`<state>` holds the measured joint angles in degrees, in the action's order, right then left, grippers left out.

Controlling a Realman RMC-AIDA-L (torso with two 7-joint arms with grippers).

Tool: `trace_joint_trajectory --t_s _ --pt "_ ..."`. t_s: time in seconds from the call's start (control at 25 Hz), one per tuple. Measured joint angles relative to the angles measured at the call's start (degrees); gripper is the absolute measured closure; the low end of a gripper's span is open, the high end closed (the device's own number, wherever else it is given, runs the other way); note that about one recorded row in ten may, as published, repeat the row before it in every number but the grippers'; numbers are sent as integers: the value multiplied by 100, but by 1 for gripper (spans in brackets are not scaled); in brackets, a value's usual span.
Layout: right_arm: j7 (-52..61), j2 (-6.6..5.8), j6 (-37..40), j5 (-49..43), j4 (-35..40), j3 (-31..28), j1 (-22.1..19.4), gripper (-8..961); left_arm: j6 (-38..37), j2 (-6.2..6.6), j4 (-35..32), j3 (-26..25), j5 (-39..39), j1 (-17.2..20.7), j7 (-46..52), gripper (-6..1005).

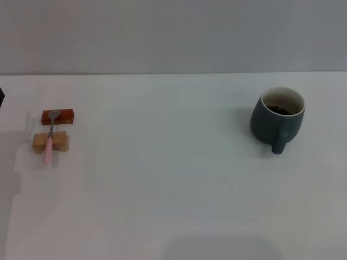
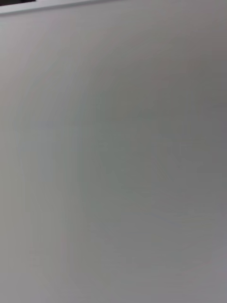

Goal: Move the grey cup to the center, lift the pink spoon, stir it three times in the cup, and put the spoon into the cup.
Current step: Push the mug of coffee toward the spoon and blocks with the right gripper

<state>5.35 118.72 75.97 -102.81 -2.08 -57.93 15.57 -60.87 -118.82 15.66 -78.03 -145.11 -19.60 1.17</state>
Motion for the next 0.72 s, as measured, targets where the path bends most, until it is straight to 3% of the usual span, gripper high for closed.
trace_joint_trajectory --t_s 0.72 --pt "-9 35 35 15 12 -42 -79 949 -13 0 24 -2 0 42 5 187"
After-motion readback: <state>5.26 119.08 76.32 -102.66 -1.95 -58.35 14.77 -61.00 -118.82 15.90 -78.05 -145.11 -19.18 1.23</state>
